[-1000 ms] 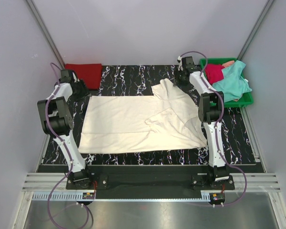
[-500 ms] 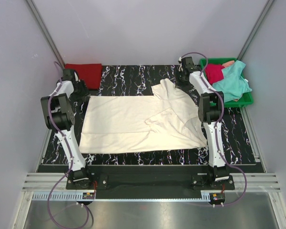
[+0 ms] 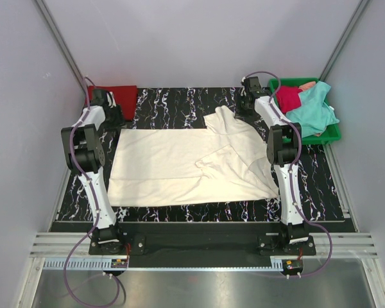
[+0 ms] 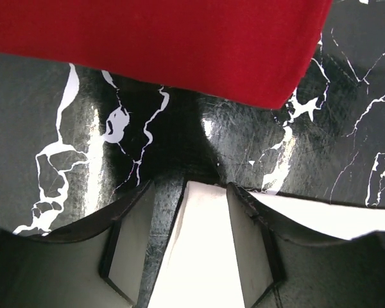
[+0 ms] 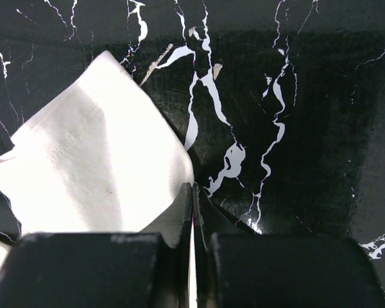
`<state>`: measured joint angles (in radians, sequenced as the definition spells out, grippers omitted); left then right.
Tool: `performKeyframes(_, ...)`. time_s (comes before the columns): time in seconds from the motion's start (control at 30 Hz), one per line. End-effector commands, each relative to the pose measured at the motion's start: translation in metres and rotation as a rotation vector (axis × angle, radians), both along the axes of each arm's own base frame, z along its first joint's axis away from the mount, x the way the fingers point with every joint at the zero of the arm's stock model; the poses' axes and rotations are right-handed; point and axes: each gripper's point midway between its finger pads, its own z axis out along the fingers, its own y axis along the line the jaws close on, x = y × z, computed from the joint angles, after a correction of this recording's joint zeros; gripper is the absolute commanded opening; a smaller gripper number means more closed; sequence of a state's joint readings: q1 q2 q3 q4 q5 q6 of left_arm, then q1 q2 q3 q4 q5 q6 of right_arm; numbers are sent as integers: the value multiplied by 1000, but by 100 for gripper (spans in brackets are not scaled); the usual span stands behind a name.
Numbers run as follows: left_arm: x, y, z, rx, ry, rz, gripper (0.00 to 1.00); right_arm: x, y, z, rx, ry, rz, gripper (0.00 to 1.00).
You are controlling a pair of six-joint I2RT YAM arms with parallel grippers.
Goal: Fold and stack the t-shirts
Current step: Fold the tshirt
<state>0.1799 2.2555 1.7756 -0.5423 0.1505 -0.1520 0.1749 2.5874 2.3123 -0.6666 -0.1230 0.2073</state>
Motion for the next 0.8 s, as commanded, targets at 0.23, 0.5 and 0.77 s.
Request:
performKeyframes(0.23, 4, -8, -3, -7, 31, -35, 43, -6, 12, 12, 20, -1, 16, 0)
performKeyframes(0.5, -2, -19, -9, -45, 67, -72, 43, -4, 11, 14, 19, -9, 13, 0)
performKeyframes(0.77, 1, -22, -14, -91, 63, -74, 0, -4, 11, 14, 20, -8, 9, 0)
